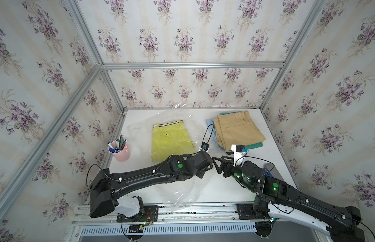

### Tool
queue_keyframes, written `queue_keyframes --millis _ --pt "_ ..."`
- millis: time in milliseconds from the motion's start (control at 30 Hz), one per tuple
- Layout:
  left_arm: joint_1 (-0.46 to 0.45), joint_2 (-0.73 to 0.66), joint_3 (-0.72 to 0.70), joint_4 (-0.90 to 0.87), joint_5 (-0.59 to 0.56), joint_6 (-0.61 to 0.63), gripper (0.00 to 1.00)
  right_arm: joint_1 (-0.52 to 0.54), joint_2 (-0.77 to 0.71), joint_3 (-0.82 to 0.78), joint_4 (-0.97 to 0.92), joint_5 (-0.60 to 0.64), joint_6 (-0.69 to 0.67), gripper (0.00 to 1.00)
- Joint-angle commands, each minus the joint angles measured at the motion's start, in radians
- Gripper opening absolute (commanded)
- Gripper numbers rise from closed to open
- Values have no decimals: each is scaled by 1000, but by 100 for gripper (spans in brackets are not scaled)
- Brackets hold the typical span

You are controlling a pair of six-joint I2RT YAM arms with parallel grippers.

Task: Take the trousers out of the vacuum bag
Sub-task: Open the vacuum bag at the center of the board.

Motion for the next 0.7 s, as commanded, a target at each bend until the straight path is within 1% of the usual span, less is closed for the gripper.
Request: queue_keyframes --millis 0,133,200,267,333,433,533,667 --pt "32 0 28 -11 49 56 6 -1 -30 -21 11 -105 6 68" --pt "80 9 68 -34 93 99 6 0 -32 -71 81 -232 24 53" --pt "103 18 88 -40 120 113 6 0 -2 -104 154 -275 43 51" --pt "124 32 109 -49 150 129 6 1 51 -130 227 -283 69 46" --pt "138 47 132 -59 164 143 6 1 115 -144 304 -297 83 44" --pt "162 73 179 -77 195 154 6 6 220 -139 378 -274 108 39" --pt "186 104 240 -102 208 163 6 18 320 -115 416 -238 111 37" --pt "213 154 328 -136 219 177 7 25 437 -73 455 -232 95 35"
